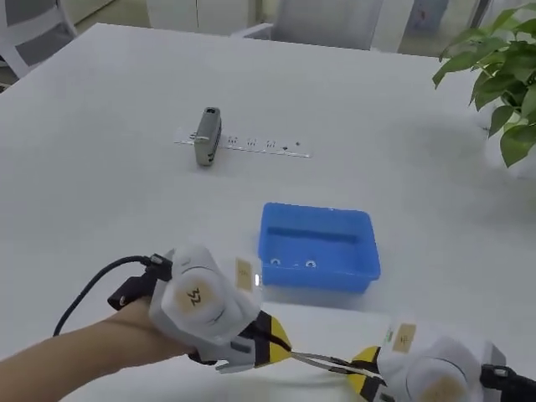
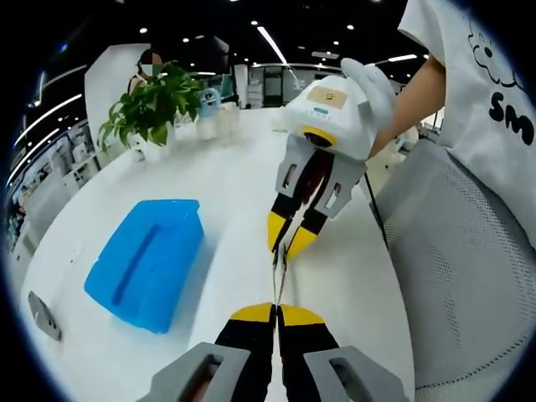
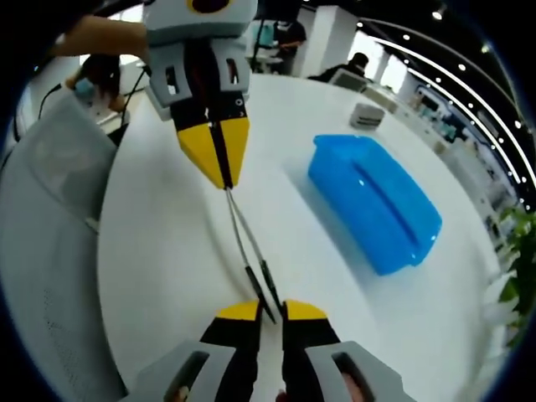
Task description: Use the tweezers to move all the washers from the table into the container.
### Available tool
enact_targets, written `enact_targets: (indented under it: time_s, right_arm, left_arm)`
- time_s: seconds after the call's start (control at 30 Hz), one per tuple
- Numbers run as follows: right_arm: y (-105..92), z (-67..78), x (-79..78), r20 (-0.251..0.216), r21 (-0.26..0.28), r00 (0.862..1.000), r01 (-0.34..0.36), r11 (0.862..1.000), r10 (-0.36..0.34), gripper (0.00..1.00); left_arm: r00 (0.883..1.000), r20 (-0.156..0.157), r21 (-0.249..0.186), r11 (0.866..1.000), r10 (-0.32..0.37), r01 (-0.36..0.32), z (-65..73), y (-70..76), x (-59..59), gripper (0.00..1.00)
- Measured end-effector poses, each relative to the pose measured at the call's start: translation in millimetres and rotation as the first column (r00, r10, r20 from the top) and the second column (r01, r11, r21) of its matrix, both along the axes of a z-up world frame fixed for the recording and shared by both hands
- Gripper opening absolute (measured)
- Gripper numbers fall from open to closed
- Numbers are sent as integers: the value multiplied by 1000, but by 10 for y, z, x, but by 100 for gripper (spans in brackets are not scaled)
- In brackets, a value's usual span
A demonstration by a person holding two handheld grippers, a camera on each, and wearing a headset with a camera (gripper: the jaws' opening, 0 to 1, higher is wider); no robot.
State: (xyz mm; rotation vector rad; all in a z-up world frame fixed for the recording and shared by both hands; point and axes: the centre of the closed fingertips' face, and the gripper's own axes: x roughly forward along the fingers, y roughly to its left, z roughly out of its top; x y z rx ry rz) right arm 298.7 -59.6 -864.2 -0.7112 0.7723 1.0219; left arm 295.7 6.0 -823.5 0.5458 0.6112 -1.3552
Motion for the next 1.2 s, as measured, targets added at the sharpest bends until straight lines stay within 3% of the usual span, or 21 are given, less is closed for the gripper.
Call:
enact_targets:
  time_s: [0.1,0.23,0.27,0.5,0.67,0.8,0.87,0.9,0.97,1.0,1.1,1.2]
  right_arm:
    - [-4,-8,12,12,-10,1000,-6,1000,6,6]
    - [-18,1,46,-3,14,1000,19,1000,-19,7]
    - [-25,2,37,-7,16,1000,20,1000,-20,6]
    - [-34,10,32,-7,28,999,34,999,-34,6]
    - [-30,6,30,-12,28,999,34,999,-34,6]
    - [-36,5,38,-13,37,999,48,998,-48,7]
    - [-35,4,40,-13,39,999,54,998,-53,7]
    - [-36,5,40,-13,39,998,55,998,-55,7]
    - [-34,7,36,-17,42,998,60,997,-59,8]
    - [-36,13,23,-28,45,997,68,997,-67,10]
    - [-57,54,-4,-29,57,996,86,995,-84,10]
    - [-67,149,-44,-36,82,993,117,990,-115,12]
  left_arm:
    - [1000,0,17,1000,-2,2,-75,21,9,0]
    - [1000,-4,28,1000,8,-8,-156,46,38,0]
    - [1000,7,66,998,0,0,-217,88,41,0]
    - [1000,5,86,996,-2,2,-329,91,48,0]
    - [1000,17,117,993,-19,17,-365,116,71,0]
    - [1000,-4,115,993,-2,3,-367,93,87,0]
    - [1000,2,125,992,-7,6,-373,90,81,0]
    - [1000,2,133,991,-8,8,-381,88,79,0]
    - [999,12,198,980,-36,33,-459,142,69,0]
    - [1000,13,171,985,-26,23,-453,119,60,0]
    - [999,32,167,985,-37,31,-483,104,60,0]
    - [1000,15,161,987,2,-5,-498,91,67,0]
